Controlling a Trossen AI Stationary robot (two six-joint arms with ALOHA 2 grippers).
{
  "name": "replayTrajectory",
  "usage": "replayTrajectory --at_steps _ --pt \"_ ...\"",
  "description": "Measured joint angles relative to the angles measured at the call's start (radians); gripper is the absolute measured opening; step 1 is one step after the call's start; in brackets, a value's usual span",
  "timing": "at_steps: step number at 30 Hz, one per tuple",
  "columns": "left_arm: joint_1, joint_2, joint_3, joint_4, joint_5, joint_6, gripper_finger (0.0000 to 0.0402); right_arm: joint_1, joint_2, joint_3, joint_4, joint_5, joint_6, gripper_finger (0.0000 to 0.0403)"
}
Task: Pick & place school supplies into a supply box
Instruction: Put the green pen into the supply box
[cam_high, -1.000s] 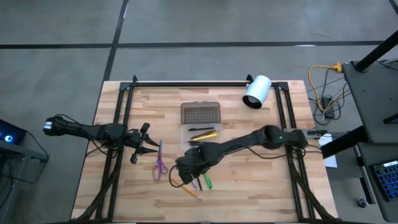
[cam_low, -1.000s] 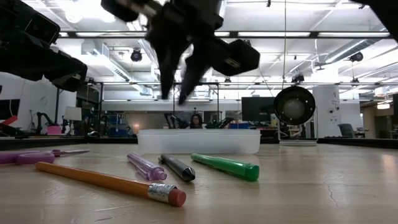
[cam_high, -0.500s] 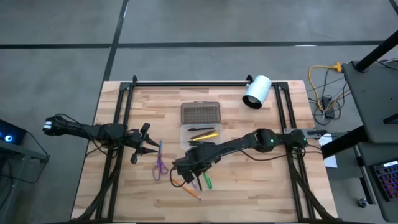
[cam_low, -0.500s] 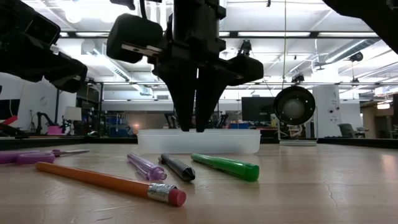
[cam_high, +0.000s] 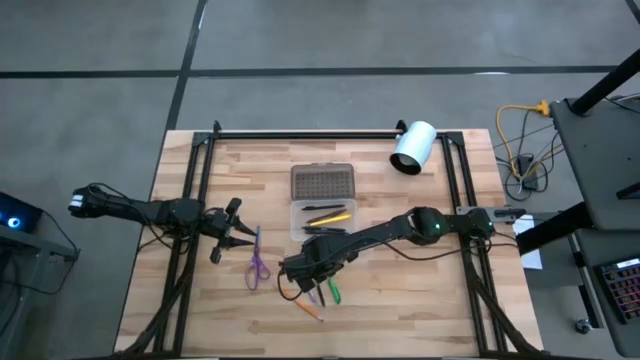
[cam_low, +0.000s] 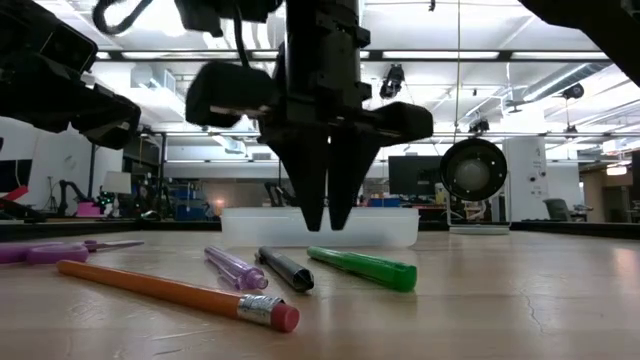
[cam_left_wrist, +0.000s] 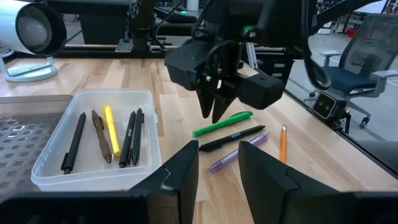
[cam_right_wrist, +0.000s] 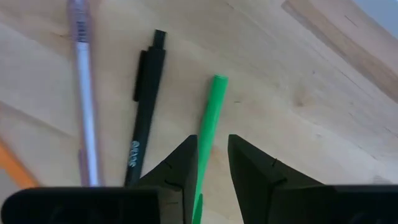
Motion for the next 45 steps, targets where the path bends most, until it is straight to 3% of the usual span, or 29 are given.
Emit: replayTrajectory --at_steps 45 --pt "0.000 0.001 0.000 0.000 0.000 0.000 0.0099 -0.011 -0.007 -0.046 0.080 0.005 -0.009 0.0073"
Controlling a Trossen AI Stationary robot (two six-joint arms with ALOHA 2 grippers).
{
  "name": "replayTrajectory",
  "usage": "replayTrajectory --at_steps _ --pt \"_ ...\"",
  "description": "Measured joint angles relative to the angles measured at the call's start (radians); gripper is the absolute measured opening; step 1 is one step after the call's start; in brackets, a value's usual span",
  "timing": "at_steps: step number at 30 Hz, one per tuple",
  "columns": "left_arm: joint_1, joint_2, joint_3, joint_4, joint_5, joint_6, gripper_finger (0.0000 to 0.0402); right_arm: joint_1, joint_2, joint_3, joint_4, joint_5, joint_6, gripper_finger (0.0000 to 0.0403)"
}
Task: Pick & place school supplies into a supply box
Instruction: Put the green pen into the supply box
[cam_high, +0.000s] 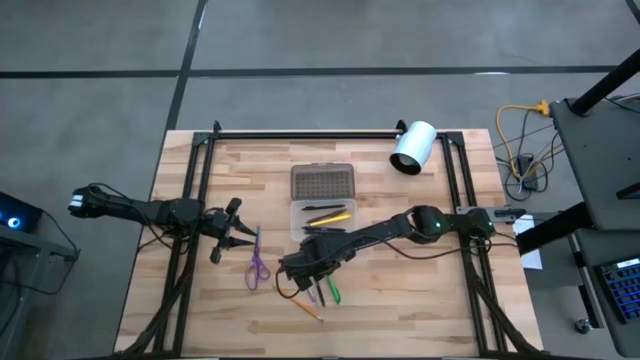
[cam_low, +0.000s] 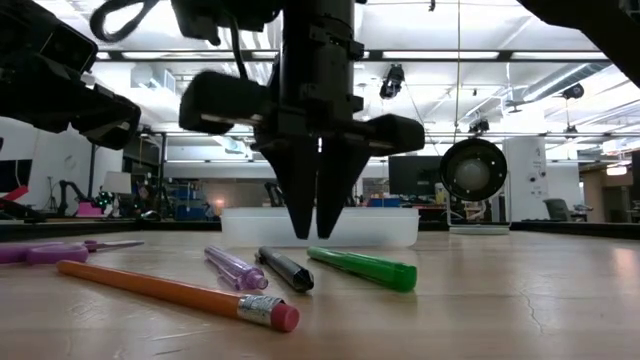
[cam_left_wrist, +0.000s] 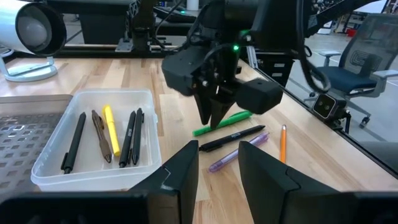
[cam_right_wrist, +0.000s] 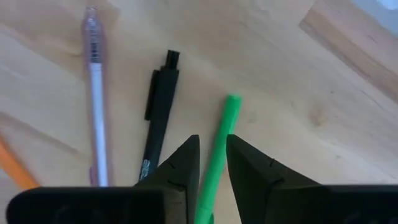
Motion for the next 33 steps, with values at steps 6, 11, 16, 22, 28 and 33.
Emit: replayTrajectory --at_steps 6,11,16,22,28,33 --pt "0.000 0.000 0.000 0.000 0.000 0.000 0.0099 0.001 -0.005 -0.070 0.043 -0.001 0.015 0.0082" --pt "0.000 0.000 0.000 0.000 0.000 0.000 0.0099 0.000 -0.008 -0.113 0.070 -0.011 0.038 0.0086" --pt "0.000 0.000 0.000 0.000 0.000 0.000 0.0099 0.002 -0.007 -0.115 0.070 -0.013 0.015 0.0081" --pt "0.000 0.000 0.000 0.000 0.000 0.000 0.0099 0.005 0.000 -0.082 0.058 -0.022 -0.095 0.0073" --pt "0.000 0.000 0.000 0.000 0.000 0.000 0.0099 0.007 0.002 -0.073 0.057 -0.005 -0.078 0.0072" --pt "0.000 0.000 0.000 0.000 0.000 0.000 0.0099 0.007 0.002 -0.073 0.062 -0.006 -0.071 0.0079"
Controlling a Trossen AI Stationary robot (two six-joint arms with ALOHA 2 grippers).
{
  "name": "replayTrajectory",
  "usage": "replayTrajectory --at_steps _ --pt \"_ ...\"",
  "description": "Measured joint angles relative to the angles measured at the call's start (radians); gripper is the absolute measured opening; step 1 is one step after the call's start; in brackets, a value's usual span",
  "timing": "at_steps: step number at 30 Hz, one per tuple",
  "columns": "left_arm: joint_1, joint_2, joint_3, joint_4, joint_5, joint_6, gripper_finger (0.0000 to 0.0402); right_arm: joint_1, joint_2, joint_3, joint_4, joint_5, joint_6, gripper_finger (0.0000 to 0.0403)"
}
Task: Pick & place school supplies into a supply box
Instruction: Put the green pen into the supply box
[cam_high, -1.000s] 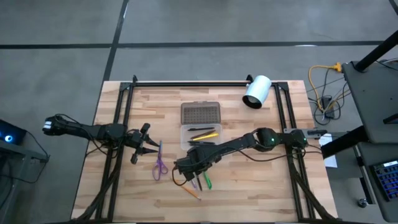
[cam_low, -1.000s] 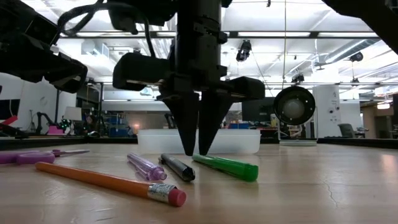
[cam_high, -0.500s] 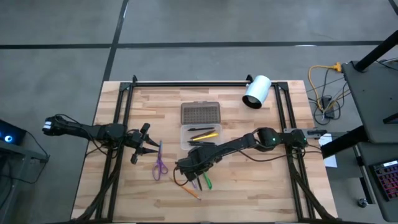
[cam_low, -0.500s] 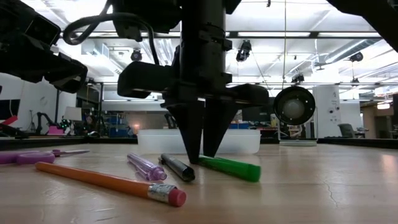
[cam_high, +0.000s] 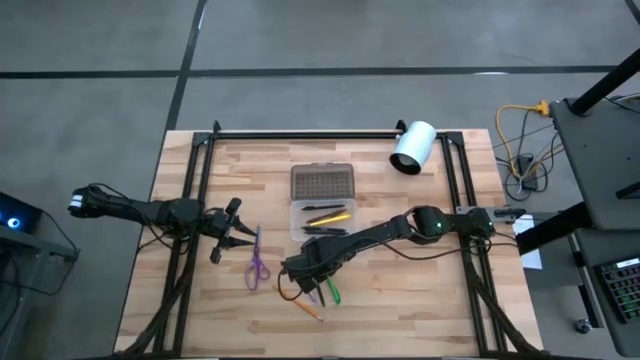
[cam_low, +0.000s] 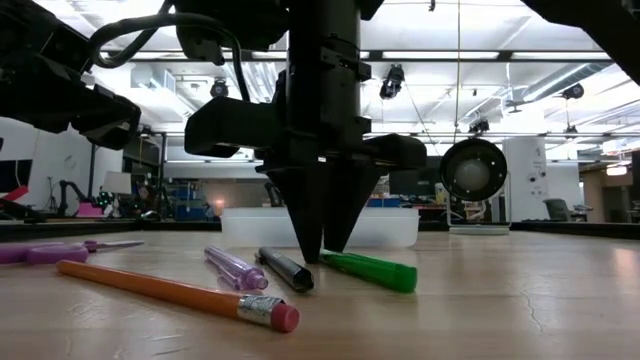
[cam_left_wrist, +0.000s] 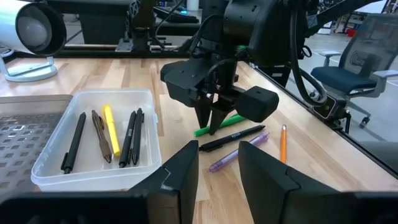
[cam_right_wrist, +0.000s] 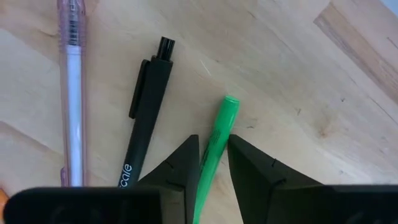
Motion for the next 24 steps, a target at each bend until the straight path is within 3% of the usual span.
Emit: replayTrajectory --at_steps 8,14,24 --pt "0.000 0.000 0.000 0.000 0.000 0.000 0.0099 0.000 0.000 -0.001 0.003 -0.002 0.075 0.0066" --pt "0.000 0.000 0.000 0.000 0.000 0.000 0.0099 -0.016 0.000 -0.001 -0.018 -0.077 0.101 0.0020" --pt "0.000 0.000 0.000 0.000 0.000 0.000 0.0099 -0.023 0.006 0.053 -0.067 -0.094 0.101 0.0015"
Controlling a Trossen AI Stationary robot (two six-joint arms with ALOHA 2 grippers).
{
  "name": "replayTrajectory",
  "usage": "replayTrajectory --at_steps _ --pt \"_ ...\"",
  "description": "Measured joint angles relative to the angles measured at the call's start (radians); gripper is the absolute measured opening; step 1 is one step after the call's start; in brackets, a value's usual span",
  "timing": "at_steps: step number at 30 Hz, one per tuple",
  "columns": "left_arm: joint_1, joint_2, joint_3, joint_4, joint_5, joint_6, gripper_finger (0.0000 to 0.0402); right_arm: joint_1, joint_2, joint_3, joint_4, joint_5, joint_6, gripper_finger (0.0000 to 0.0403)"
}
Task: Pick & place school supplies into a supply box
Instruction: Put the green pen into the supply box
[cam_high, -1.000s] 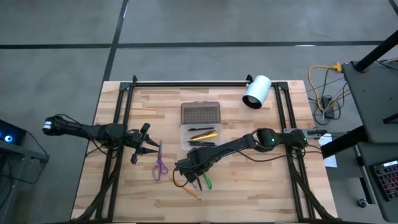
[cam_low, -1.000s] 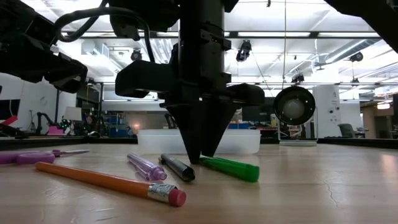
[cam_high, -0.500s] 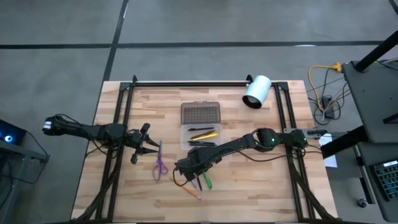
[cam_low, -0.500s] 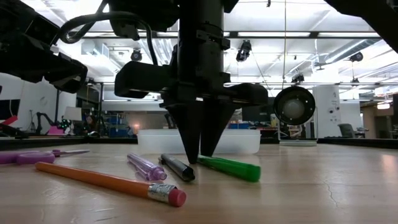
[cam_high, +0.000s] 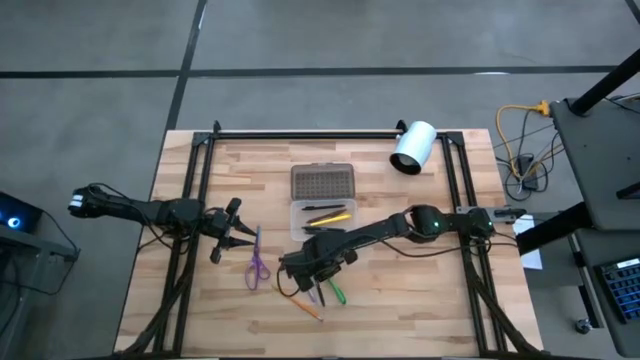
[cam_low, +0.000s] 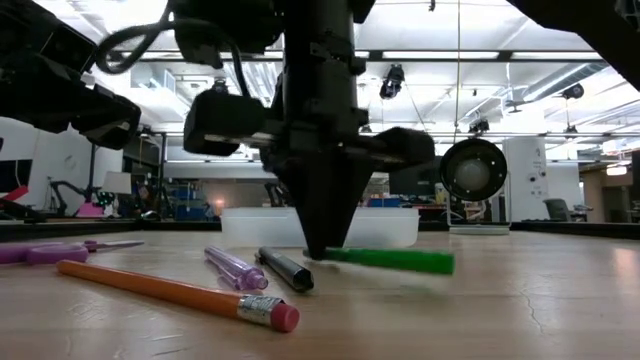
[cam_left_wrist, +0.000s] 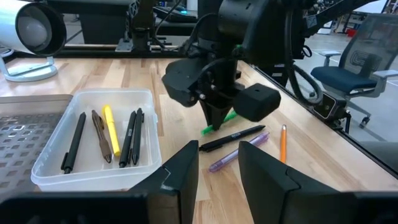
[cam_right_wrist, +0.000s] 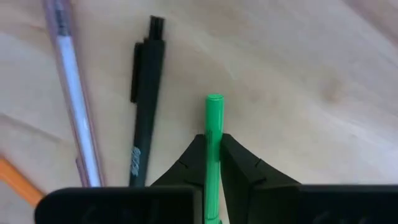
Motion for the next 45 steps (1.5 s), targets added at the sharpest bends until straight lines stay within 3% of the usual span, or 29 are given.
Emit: replayTrajectory --at_steps 8,12,17,23,27,45 --pt "0.000 0.000 0.000 0.000 0.000 0.000 0.0099 -0.013 -0.001 0.073 -0.078 0.010 -0.034 0.0014" --pt "0.000 0.000 0.000 0.000 0.000 0.000 0.0099 -0.021 -0.003 0.113 -0.076 0.012 -0.134 0.0013" --pt "0.000 0.000 0.000 0.000 0.000 0.000 0.0099 -0.027 -0.003 0.148 -0.077 0.026 -0.371 0.0013" --pt "0.000 0.000 0.000 0.000 0.000 0.000 0.0099 -0.031 -0.005 0.154 -0.071 0.127 -0.643 0.0013" --pt "0.000 0.000 0.000 0.000 0.000 0.000 0.0099 -0.029 -0.006 0.154 -0.070 0.280 -0.737 0.0012" --pt "0.000 0.000 0.000 0.000 0.000 0.000 0.0099 -0.011 -0.007 0.154 -0.076 0.534 -0.924 0.0012"
